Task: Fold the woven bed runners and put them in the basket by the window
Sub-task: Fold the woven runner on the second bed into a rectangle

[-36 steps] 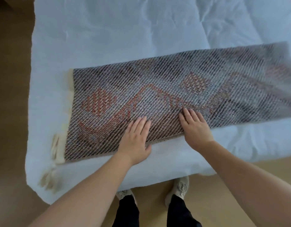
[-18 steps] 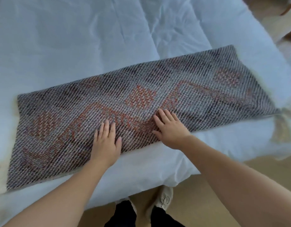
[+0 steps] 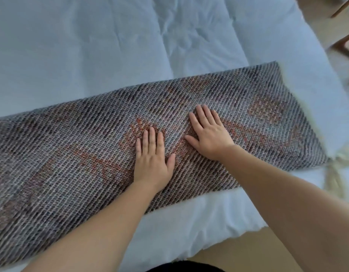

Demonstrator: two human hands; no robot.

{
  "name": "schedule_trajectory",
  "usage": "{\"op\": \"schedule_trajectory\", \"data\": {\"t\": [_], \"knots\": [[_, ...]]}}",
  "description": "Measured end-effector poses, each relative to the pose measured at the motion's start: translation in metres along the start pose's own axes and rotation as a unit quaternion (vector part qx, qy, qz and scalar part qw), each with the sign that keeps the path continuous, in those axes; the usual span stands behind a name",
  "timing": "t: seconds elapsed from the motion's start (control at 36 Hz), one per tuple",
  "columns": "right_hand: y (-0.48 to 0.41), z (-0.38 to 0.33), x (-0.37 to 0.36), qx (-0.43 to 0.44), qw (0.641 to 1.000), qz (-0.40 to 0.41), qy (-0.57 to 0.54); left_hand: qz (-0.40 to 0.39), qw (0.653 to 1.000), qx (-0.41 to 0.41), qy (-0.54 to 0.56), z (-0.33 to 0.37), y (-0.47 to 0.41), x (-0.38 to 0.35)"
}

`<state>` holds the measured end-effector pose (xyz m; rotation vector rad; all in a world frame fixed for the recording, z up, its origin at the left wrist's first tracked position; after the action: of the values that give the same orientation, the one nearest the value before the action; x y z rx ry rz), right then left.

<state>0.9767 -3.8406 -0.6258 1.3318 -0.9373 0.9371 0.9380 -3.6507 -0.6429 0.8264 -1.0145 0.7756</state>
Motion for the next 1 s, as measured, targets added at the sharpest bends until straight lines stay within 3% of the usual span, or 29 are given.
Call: {"op": "schedule_trajectory", "data": {"t": [0.36,0.72,0.89,1.0], "knots": [[-0.1,0.123,0.019,-0.003,0.999,0.036,0.004,0.021,0.998,-0.041,0.039,0.112,-0.096,-0.024],[-0.146,0.287,0.02,0.081,0.996,0.021,0.002,0.033,0.992,0.062,0.107,0.348,-0.188,-0.072],[-0.158,0.316,0.027,0.112,0.992,0.022,-0.049,-0.001,0.985,0.118,0.125,0.405,-0.215,-0.087],[-0.163,0.313,0.047,0.117,0.987,0.074,-0.083,-0.041,0.979,0.138,0.144,0.414,-0.218,-0.086]]}}
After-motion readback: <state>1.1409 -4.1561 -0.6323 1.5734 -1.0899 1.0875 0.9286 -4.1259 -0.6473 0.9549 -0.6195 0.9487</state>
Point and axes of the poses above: each hand's wrist, its own y-axis away from the middle knuckle, its own x-axis out of the back of the hand, z = x × y, the point moved 3 cm from there along -y, towards the middle knuckle, and after that the axes turned 12 degrees about -x, right-handed, at the moved point
